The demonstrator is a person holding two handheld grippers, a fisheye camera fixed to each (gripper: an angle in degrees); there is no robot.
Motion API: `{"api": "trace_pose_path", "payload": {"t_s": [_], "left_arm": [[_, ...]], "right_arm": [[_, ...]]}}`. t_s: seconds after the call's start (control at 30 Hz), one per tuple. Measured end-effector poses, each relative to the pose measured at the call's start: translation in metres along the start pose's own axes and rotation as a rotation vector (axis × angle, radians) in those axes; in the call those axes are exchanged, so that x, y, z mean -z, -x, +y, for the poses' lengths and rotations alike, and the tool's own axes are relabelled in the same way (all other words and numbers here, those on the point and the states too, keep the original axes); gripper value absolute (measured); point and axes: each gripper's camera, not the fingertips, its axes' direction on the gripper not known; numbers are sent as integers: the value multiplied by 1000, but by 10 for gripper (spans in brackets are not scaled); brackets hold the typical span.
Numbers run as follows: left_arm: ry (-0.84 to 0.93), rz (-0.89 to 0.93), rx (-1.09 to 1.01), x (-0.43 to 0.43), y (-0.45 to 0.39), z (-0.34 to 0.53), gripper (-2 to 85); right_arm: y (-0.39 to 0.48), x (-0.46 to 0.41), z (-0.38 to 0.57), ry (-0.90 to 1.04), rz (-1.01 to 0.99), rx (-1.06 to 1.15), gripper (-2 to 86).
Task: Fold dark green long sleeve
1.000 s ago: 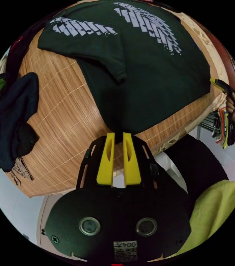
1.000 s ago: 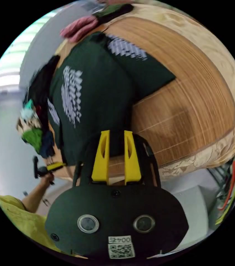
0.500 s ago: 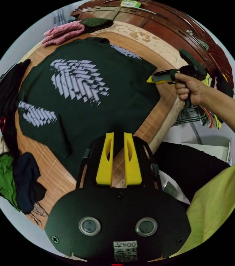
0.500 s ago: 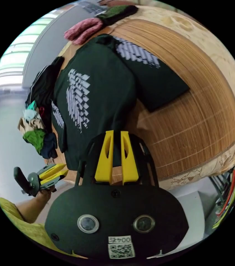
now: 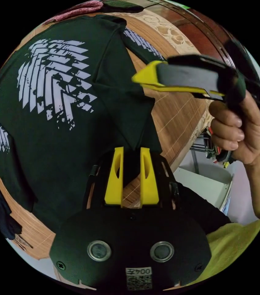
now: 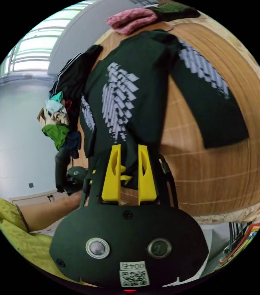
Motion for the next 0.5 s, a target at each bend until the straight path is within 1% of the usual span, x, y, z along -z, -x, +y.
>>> {"api": "trace_pose_path", "payload": {"t_s": [0.1,0.17,0.27,0.33,0.37,0.43,0.5], "left_arm": [[-47,-13,0,16,4,21,86],[-102,-10,43,31,14,45,88],[-154,-35,171,52,43,101,95],[-171,-126,311,69,73,154,106],[-175,-150,353,72,82,168,110],[-173,-204,513,82,117,221,122],[-179,-203,585,85,138,254,128]], "right_arm": [[-52,0,28,29,-53,-136,110],[-72,-3,44,4,-150,-197,114],[-66,-6,52,-55,-205,-181,123],[-57,-10,52,-75,-212,-163,127],[-52,-15,52,-72,-217,-161,126],[-48,-25,51,-50,-214,-179,124],[-44,-32,51,-33,-211,-195,111]]}}
